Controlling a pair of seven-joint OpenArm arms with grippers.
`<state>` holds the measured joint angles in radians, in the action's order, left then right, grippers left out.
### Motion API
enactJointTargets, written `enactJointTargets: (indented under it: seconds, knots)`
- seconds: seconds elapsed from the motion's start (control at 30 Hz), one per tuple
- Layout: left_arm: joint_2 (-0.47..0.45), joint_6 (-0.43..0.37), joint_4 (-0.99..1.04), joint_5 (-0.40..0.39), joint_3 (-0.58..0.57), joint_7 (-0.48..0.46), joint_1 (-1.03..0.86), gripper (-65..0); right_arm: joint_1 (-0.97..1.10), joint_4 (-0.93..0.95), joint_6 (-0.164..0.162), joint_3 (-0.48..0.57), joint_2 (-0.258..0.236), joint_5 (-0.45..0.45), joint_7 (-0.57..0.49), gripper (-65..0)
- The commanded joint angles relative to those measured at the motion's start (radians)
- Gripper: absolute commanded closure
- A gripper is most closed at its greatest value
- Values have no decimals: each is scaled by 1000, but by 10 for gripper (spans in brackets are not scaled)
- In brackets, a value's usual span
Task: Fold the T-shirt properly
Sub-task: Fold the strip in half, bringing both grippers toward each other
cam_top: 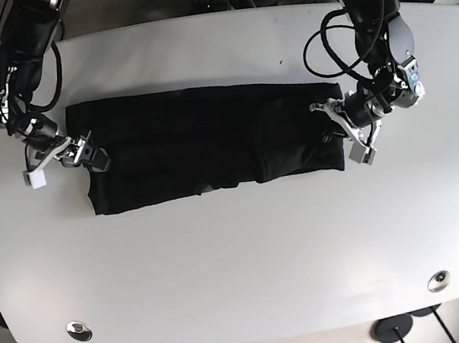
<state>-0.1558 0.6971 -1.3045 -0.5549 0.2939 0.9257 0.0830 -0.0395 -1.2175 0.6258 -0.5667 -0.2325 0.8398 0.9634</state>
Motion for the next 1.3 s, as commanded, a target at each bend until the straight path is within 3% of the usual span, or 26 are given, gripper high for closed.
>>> enactJointTargets:
  seconds: [0.03, 0.1, 0.27, 0.33, 0.5, 0.63, 0.77, 0.9, 1.0, 1.13, 1.3]
  knots:
    - [-9, 1, -13, 9, 1, 8, 10, 0, -12, -8, -10, 14, 23, -15, 27, -628]
    - [-9, 1, -13, 9, 1, 8, 8, 0, -27, -8, -10, 15, 48, -21, 18, -628]
    - [-8, 1, -13, 11, 1, 8, 10, 0, -64, -8, -10, 14, 111, -155, 16, -610]
    - [-8, 1, -13, 11, 1, 8, 10, 0, -67, -8, -10, 14, 111, -190, 7, -472]
    - [-6, 1, -13, 12, 1, 8, 13, 0, -69, -8, -10, 14, 111, -259, -45, -19]
    - [-1, 0, -7, 14, 0, 8, 14, 0, -64, -98, -10, 14, 106, -264, -39, -19]
    - [29, -1, -5, 17, -2, 8, 16, 0, -40, -293, -10, 12, 117, -261, 68, -19]
    - [78, -1, -5, 114, -2, 8, 25, 0, -35, -502, -10, 10, 177, -262, 179, -19]
    - [160, -1, -4, 229, -2, 8, 44, 0, -41, -655, -10, 15, 253, -259, 282, -19]
    - [250, -1, -4, 299, -3, 8, 45, 0, -89, -735, -7, 46, 368, -253, 369, -19]
    - [301, -1, 9, 329, -83, 0, 41, 0, -87, -715, -10, 179, 390, -132, 346, -19]
